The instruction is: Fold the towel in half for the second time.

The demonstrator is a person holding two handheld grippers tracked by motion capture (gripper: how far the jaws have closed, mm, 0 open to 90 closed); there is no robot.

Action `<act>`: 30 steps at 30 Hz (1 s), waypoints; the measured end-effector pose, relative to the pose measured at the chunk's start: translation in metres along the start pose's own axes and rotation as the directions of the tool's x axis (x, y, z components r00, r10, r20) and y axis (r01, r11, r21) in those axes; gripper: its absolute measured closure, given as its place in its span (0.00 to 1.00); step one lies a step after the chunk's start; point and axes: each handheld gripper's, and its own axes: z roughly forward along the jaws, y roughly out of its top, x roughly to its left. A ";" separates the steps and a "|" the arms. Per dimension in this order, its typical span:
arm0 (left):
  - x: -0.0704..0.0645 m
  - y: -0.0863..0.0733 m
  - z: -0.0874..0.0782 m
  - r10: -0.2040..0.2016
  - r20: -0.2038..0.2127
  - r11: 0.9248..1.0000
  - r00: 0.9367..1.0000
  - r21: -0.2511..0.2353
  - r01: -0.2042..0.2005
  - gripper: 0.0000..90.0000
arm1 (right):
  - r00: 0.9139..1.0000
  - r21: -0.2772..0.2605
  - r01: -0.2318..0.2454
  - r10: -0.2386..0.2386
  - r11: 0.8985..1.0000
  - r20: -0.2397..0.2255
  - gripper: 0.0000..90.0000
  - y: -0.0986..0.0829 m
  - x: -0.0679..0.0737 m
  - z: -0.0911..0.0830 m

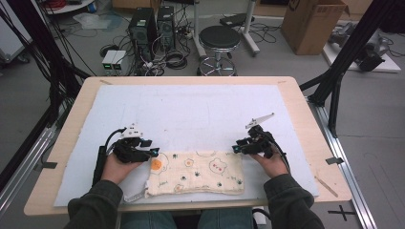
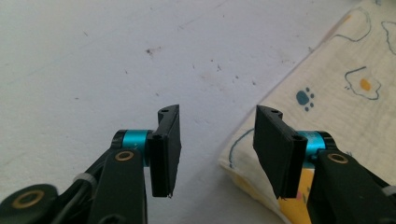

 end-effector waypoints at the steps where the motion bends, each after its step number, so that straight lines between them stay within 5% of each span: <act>1: 0.000 -0.001 0.001 -0.009 0.008 1.000 1.000 0.006 0.008 0.59 | 1.000 0.008 0.003 -0.003 1.000 -0.003 0.71 -0.002 0.000 0.001; 5: 0.002 -0.002 0.005 -0.016 0.046 1.000 0.999 0.028 0.014 0.66 | 1.000 0.023 -0.006 0.006 1.000 -0.018 0.74 -0.008 0.001 0.003; 11: 0.000 -0.003 0.008 -0.017 0.046 0.998 0.999 0.065 0.014 0.67 | 1.000 0.020 -0.012 0.013 1.000 -0.023 0.74 -0.014 0.000 0.002; 19: -0.002 -0.003 0.010 0.000 0.060 0.996 0.998 0.085 -0.005 0.71 | 0.999 0.037 0.041 -0.040 0.998 -0.003 0.76 -0.014 0.008 0.002; 25: -0.007 -0.003 0.011 0.037 0.050 0.995 0.998 0.093 -0.042 0.79 | 0.998 0.054 0.059 -0.060 0.997 0.032 0.85 -0.014 0.013 0.002; 30: -0.012 -0.003 0.011 0.060 0.061 0.994 0.996 0.092 -0.066 0.92 | 0.998 0.060 0.055 -0.055 0.997 0.002 0.95 -0.014 0.014 0.003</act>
